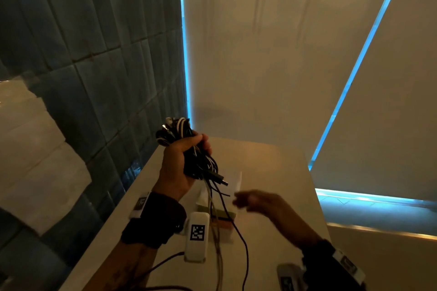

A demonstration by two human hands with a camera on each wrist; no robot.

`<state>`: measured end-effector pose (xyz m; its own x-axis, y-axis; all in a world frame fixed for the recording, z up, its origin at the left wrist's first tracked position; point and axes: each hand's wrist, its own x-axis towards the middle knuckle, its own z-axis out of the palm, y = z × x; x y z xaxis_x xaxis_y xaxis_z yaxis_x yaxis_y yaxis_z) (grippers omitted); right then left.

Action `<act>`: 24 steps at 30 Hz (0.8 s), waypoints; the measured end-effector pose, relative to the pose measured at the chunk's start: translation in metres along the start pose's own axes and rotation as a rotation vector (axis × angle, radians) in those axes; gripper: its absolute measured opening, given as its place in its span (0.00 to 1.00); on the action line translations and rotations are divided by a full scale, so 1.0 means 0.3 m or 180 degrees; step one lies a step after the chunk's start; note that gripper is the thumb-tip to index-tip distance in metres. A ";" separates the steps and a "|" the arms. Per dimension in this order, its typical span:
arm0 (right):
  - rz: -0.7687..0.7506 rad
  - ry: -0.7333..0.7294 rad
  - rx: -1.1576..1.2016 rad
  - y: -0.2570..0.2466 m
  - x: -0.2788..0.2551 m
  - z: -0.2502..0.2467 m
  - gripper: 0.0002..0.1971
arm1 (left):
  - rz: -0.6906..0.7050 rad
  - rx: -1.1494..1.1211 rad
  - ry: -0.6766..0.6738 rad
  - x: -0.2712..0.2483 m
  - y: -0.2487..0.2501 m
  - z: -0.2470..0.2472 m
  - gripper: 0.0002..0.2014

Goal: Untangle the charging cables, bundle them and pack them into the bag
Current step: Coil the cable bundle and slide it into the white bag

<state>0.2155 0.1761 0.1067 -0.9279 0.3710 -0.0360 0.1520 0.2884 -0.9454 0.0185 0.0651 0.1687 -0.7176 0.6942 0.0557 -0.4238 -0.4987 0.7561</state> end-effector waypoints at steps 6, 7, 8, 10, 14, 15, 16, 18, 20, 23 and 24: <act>0.0283 -0.0507 0.0746 -0.135 0.077 0.015 0.39 | 0.0196 0.0601 -0.0085 -0.034 -0.083 0.066 0.11; 0.0350 -0.0635 0.0830 -0.141 0.082 0.032 0.38 | 0.0222 0.0708 -0.0033 -0.035 -0.094 0.065 0.13; 0.0420 -0.0719 0.0946 -0.146 0.082 0.051 0.36 | 0.0248 0.0819 0.0020 -0.036 -0.103 0.061 0.14; 0.0436 -0.0802 0.1121 -0.135 0.077 0.084 0.31 | 0.0307 0.1024 0.0093 -0.037 -0.116 0.050 0.15; 0.0437 -0.0970 0.1919 -0.080 0.075 0.114 0.25 | 0.0080 0.0859 0.0238 -0.024 -0.126 0.024 0.14; 0.0453 -0.1005 0.2067 -0.068 0.072 0.115 0.24 | -0.0100 0.0710 0.0226 -0.019 -0.125 0.016 0.13; 0.0471 -0.1053 0.2158 -0.056 0.069 0.115 0.22 | -0.0301 0.0546 0.0194 -0.016 -0.125 0.010 0.12; 0.0547 -0.1155 0.2248 -0.037 0.063 0.112 0.21 | -0.0601 0.0241 0.0185 -0.017 -0.125 0.007 0.10; 0.0665 -0.1231 0.2288 -0.021 0.061 0.108 0.20 | -0.0746 0.0105 0.0259 -0.016 -0.126 0.014 0.10; 0.0734 -0.1334 0.2212 -0.011 0.059 0.087 0.18 | -0.0844 -0.0004 0.0328 -0.017 -0.128 0.033 0.12; 0.0746 -0.1364 0.2106 -0.011 0.063 0.073 0.18 | -0.0879 -0.0026 0.0305 -0.017 -0.128 0.034 0.12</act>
<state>0.1899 0.1628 0.1019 -0.9669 -0.0508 -0.2502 0.2501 -0.3843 -0.8887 0.0439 0.0860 0.1460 -0.6232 0.7523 -0.2135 -0.6145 -0.3022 0.7288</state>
